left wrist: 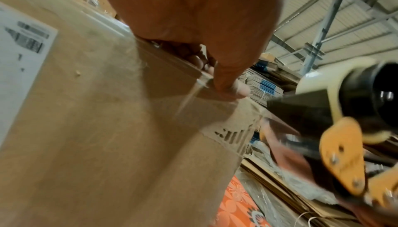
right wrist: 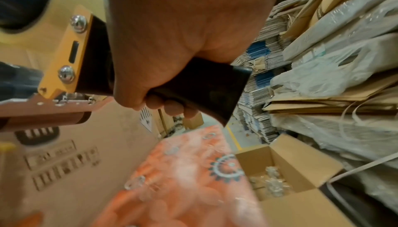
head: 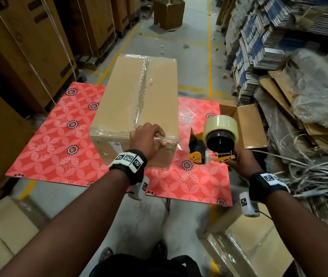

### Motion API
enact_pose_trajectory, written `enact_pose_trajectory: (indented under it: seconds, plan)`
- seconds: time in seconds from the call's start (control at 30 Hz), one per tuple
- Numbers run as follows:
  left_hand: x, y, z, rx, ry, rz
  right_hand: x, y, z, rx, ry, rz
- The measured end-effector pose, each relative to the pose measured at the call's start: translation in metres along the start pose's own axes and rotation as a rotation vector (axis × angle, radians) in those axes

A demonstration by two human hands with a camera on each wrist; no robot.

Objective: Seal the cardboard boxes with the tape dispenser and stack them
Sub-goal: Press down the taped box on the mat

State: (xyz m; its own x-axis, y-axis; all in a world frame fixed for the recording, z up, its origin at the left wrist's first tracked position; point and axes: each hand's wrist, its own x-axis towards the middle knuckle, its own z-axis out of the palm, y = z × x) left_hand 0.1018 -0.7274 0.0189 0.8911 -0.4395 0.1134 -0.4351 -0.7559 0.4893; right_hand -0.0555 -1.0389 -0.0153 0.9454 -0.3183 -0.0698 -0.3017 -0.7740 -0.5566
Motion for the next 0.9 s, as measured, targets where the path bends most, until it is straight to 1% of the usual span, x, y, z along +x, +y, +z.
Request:
enact_pose_trajectory:
  seconds: [0.07, 0.13, 0.2, 0.3, 0.57, 0.7, 0.9]
  plan:
    - [0.0, 0.001, 0.002, -0.004, 0.003, -0.014, -0.001, 0.007, 0.0, -0.009, -0.017, 0.022]
    - [0.001, 0.001, 0.003, -0.005, 0.003, -0.023, 0.004, 0.005, 0.001, -0.047, -0.043, 0.011]
    - [0.001, 0.002, 0.004, -0.004, 0.0, -0.024, 0.014, -0.001, 0.006, -0.137, -0.081, -0.026]
    - [0.001, 0.002, 0.003, 0.005, 0.001, -0.034, 0.029, -0.009, 0.015, -0.234, -0.082, -0.081]
    - [0.002, 0.004, 0.007, 0.026, -0.008, -0.068, 0.029, -0.022, 0.024, -0.148, -0.121, -0.079]
    - [0.003, 0.007, 0.008, 0.051, -0.014, -0.078, 0.021, -0.023, 0.032, -0.041, -0.122, -0.028]
    - [0.002, 0.009, 0.01, 0.065, -0.015, -0.074, 0.015, -0.018, 0.047, -0.001, -0.098, 0.024]
